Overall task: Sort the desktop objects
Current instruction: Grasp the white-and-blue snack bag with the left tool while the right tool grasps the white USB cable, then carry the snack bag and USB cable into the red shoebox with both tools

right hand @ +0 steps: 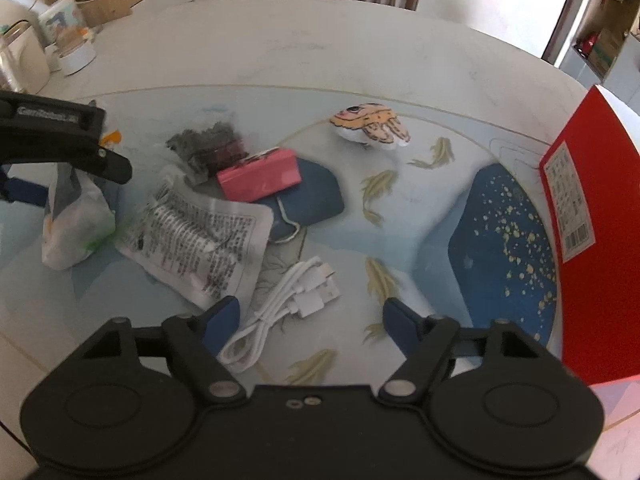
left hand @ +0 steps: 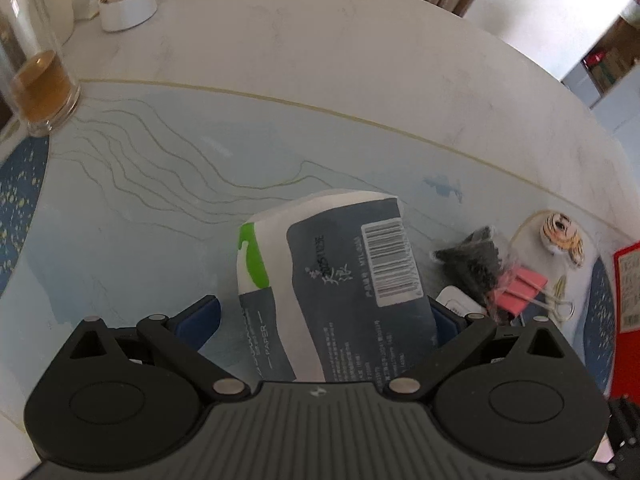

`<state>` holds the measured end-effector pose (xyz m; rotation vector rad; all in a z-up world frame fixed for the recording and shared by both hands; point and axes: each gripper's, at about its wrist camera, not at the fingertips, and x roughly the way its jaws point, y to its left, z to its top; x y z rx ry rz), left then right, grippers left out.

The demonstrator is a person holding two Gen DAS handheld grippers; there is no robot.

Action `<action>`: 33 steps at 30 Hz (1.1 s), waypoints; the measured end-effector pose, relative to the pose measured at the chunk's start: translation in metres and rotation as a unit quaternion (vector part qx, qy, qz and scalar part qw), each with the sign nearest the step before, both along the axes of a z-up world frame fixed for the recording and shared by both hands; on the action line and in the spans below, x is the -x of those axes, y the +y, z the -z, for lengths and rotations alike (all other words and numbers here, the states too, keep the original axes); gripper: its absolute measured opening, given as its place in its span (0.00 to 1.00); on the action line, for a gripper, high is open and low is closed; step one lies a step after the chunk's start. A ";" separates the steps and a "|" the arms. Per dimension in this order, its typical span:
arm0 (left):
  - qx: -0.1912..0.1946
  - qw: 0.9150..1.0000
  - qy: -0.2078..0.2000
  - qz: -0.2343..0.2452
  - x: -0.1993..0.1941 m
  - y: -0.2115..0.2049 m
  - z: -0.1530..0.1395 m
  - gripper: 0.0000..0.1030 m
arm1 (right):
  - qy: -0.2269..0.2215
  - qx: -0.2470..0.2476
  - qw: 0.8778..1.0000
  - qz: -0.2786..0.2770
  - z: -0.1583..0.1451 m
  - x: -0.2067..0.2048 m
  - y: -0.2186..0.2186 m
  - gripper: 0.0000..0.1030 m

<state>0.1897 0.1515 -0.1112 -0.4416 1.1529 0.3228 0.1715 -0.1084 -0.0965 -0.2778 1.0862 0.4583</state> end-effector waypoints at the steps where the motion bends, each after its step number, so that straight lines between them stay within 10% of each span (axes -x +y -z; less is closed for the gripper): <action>1: -0.004 1.000 -0.002 0.004 0.001 -0.001 0.000 0.99 | 0.000 -0.001 1.000 -0.001 0.000 0.001 -0.001 0.75; 20: -0.096 0.993 -0.028 0.071 0.035 -0.029 -0.006 0.48 | -0.021 0.002 1.000 -0.012 -0.007 0.009 -0.008 0.12; 33: -0.075 0.993 -0.039 0.077 0.057 -0.036 -0.012 0.41 | -0.025 -0.019 0.999 0.007 -0.015 0.013 -0.038 0.10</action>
